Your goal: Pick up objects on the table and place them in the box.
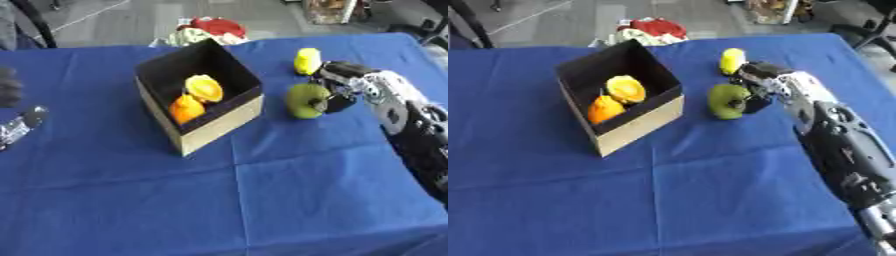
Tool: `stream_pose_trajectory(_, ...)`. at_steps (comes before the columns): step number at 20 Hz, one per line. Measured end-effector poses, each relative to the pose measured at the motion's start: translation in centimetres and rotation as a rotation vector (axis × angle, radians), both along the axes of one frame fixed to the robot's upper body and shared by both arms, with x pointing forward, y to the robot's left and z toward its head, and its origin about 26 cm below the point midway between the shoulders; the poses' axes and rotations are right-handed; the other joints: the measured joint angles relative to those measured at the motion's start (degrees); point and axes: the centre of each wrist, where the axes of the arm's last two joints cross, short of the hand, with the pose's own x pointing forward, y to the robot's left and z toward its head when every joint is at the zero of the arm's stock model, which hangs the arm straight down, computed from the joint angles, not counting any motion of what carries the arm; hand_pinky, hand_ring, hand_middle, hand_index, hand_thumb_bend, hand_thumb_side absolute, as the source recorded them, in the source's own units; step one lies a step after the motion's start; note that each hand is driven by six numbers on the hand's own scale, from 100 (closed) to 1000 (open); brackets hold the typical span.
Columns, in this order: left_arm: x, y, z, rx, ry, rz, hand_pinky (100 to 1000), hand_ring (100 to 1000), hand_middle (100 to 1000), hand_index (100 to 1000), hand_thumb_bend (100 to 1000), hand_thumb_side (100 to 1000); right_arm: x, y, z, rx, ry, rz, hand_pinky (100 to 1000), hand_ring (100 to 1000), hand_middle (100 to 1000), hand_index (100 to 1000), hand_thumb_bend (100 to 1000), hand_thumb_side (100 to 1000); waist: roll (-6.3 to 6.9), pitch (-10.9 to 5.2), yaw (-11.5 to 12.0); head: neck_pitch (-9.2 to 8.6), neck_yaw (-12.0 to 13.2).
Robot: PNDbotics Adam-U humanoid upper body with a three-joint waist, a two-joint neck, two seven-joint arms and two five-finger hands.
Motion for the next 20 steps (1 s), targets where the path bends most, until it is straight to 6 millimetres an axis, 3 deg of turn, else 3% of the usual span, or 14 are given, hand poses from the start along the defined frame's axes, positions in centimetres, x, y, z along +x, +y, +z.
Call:
stream_pose_trajectory(4, -0.1, -0.2, -0.4, -0.016, 0.013, -0.003, 718, 676, 642, 812, 683, 439, 0.4, 2.8, 5.5, 0.102, -0.153, 0.090, 569, 388, 389, 498, 148, 100, 0.00, -0.02, 1.44, 0.01, -0.46)
stream_pose_trajectory(6, -0.1, -0.3, -0.5, -0.019, 0.018, -0.007, 717, 676, 641, 812, 683, 440, 0.5, 4.6, 7.1, 0.113, -0.176, 0.140, 609, 438, 439, 549, 169, 100, 0.00, -0.02, 2.40, 0.01, -1.00)
stream_pose_trajectory(7, -0.1, -0.3, -0.5, -0.018, 0.020, -0.010, 718, 676, 641, 812, 682, 441, 0.6, 5.5, 7.4, 0.108, -0.171, 0.162, 659, 507, 508, 646, 198, 100, 0.00, -0.02, 2.84, 0.01, -1.29)
stream_pose_trajectory(8, -0.1, -0.3, -0.5, -0.018, 0.021, -0.013, 718, 676, 641, 812, 682, 441, 0.7, 6.2, 7.4, 0.096, -0.155, 0.180, 664, 515, 517, 658, 201, 100, 0.00, -0.02, 3.26, 0.00, -1.57)
stream_pose_trajectory(9, -0.1, -0.4, -0.5, -0.020, 0.021, -0.016, 718, 675, 641, 812, 682, 441, 0.9, 6.9, 7.2, 0.079, -0.134, 0.193, 717, 609, 608, 766, 260, 100, 0.00, -0.02, 3.66, 0.00, -1.84)
stream_pose_trajectory(10, -0.1, -0.5, -0.5, -0.024, 0.022, -0.021, 718, 675, 641, 812, 681, 442, 1.1, 7.4, 6.8, 0.060, -0.108, 0.200, 736, 649, 648, 807, 284, 100, 0.00, -0.02, 4.01, 0.00, -2.09)
stream_pose_trajectory(11, 0.0, -0.6, -0.6, -0.026, 0.024, -0.027, 718, 675, 641, 813, 680, 443, 1.3, 7.7, 6.2, 0.036, -0.078, 0.200, 798, 778, 778, 921, 404, 158, 0.00, -0.02, 4.27, 0.00, -2.32)
stream_pose_trajectory(13, 0.0, -0.7, -0.5, -0.029, 0.022, -0.033, 718, 675, 641, 814, 680, 443, 1.7, 8.3, 5.0, -0.019, -0.032, 0.190, 867, 861, 871, 977, 531, 237, 0.00, -0.02, 4.55, -0.01, -2.65)
stream_pose_trajectory(18, 0.0, -0.8, -0.6, -0.032, 0.027, -0.036, 717, 674, 641, 814, 680, 444, 2.1, 7.8, 3.6, -0.063, -0.013, 0.152, 888, 882, 905, 987, 590, 291, -0.02, -0.02, 4.17, -0.02, -2.80)
stream_pose_trajectory(20, 0.0, -0.8, -0.6, -0.032, 0.027, -0.036, 717, 674, 641, 815, 678, 445, 2.1, 7.1, 3.8, -0.031, -0.040, 0.121, 871, 852, 866, 977, 521, 207, -0.02, -0.02, 3.95, -0.03, -2.80)
